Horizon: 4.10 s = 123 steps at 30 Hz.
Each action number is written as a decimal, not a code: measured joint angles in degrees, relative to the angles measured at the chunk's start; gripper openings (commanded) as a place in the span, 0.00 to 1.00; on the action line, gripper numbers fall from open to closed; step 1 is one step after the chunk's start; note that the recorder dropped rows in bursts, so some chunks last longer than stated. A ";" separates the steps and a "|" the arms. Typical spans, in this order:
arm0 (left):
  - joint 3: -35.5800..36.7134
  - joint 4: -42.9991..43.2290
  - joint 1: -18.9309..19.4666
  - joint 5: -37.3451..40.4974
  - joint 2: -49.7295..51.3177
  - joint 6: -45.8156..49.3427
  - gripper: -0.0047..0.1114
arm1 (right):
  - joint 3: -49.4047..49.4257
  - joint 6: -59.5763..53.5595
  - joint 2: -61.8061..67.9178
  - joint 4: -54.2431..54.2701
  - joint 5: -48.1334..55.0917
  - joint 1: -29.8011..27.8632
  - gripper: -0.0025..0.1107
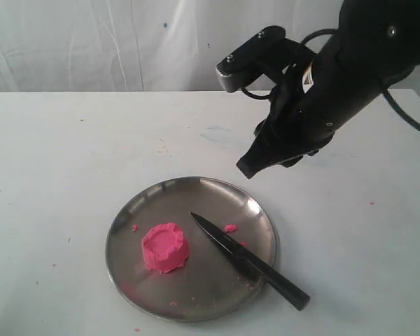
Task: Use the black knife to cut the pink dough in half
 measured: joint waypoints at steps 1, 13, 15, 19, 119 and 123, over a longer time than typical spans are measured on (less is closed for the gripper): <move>0.00 0.00 0.00 0.00 0.00 0.00 0.04 | 0.87 2.67 0.00 -2.26 -1.32 -0.21 0.32; 0.00 0.00 0.00 0.00 0.00 0.00 0.04 | 4.90 9.30 1.44 -5.19 -5.47 -0.66 0.32; 0.00 0.00 0.00 0.00 0.00 0.00 0.04 | 4.90 9.30 1.44 -5.19 -5.37 -0.66 0.32; 0.00 0.00 0.00 0.00 0.00 0.00 0.04 | 4.90 9.30 1.44 -5.21 -5.15 -0.66 0.32; 0.00 0.00 0.00 0.00 0.00 0.00 0.04 | 10.14 -44.99 31.63 52.81 18.98 -21.62 0.02; 0.00 0.00 0.00 0.00 0.00 0.00 0.04 | 10.14 -44.28 30.56 52.13 18.98 -21.58 0.02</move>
